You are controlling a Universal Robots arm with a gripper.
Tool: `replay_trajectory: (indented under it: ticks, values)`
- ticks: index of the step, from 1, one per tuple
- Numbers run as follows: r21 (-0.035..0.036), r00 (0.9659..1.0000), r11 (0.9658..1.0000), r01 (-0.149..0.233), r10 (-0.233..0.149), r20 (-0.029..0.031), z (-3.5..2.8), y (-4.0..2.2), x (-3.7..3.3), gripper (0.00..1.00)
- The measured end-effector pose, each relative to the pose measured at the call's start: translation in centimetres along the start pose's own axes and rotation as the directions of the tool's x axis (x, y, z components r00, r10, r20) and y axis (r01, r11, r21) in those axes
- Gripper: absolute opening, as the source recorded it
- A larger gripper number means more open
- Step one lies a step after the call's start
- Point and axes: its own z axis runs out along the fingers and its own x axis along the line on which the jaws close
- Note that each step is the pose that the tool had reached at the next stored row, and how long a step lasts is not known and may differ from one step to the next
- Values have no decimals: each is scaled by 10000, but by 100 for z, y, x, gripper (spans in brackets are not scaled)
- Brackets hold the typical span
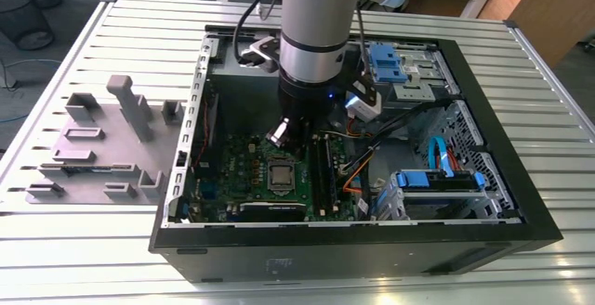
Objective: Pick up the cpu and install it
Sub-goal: 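Install the first cpu locking lever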
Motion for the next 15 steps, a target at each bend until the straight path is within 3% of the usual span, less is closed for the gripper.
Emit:
replay_trajectory:
  ticks: [15]
  values:
    - [-47,9968,9968,-793,793,-52,71,-37,38,11]
